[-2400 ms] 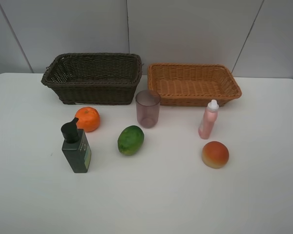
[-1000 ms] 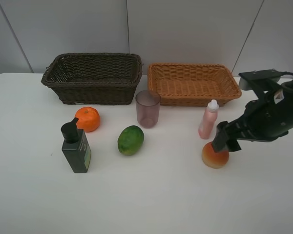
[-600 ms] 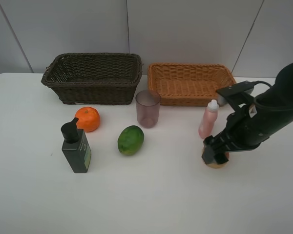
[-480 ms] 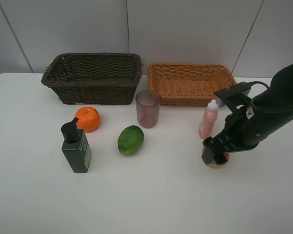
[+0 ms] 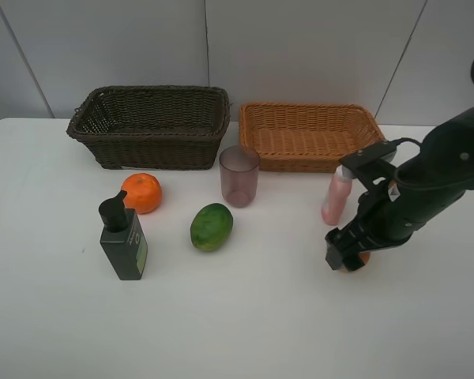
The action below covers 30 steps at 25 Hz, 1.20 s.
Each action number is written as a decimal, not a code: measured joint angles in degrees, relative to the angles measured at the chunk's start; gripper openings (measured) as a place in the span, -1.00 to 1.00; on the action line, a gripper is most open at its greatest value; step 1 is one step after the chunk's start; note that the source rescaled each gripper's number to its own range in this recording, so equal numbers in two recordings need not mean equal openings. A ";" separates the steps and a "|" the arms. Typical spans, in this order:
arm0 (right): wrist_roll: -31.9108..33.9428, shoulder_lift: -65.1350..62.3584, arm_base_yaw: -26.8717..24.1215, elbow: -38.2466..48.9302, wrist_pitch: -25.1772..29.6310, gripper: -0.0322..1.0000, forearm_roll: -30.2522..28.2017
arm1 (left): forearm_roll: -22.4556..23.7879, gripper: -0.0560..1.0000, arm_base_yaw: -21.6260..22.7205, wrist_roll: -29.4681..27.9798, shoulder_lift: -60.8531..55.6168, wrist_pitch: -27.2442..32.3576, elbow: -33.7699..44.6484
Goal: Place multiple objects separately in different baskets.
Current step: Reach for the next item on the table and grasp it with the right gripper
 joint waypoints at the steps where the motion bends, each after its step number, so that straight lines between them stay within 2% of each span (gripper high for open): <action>1: 0.00 0.50 0.00 0.00 -0.55 1.00 -0.39 | 0.00 1.00 0.00 0.00 0.00 0.00 0.00; 21: 0.23 3.55 -0.88 -0.04 -3.77 1.00 -5.33 | 0.00 1.00 0.00 0.00 0.00 -0.05 0.00; 30: 0.23 5.07 -0.88 -0.04 -4.80 1.00 -5.34 | 0.00 1.00 0.00 0.00 0.00 -0.05 0.00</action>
